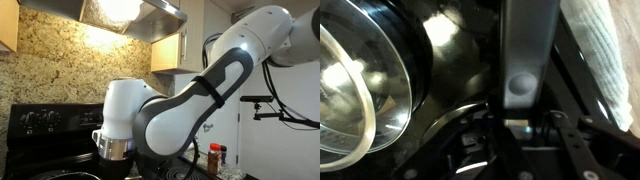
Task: Slide the brown pot handle to the right, put the lid on the covered pot, and then put the pot with a black handle on the right front plate
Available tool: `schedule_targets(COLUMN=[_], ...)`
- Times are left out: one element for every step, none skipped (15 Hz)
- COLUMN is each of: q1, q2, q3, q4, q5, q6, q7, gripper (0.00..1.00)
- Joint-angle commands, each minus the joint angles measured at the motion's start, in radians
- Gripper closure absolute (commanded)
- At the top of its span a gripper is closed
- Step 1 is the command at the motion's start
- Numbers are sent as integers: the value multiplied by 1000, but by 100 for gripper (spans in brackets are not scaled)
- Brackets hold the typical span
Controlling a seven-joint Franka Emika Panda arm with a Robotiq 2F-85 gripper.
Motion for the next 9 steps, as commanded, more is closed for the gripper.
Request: schedule_targets(q1=[18,22,25,29,31,31,29,23,19], q2=[-94,-111,-126,-141,-156,-168,-180,-189,-191], q3=[1,0,1,2,2,2,5,5,5], q4=[-23,-29,-31,-30,-32,-34,-37,-42,-50], q5=[-10,-17,-19,-20,-24,-24,-16,-9,-6], q6=[-22,-19,-22,-32,-35,-39,-46,-45,-41], q7=[17,26,30,36,40,44,42,39,38], gripper=[85,85,85,85,85,85,85,85,85])
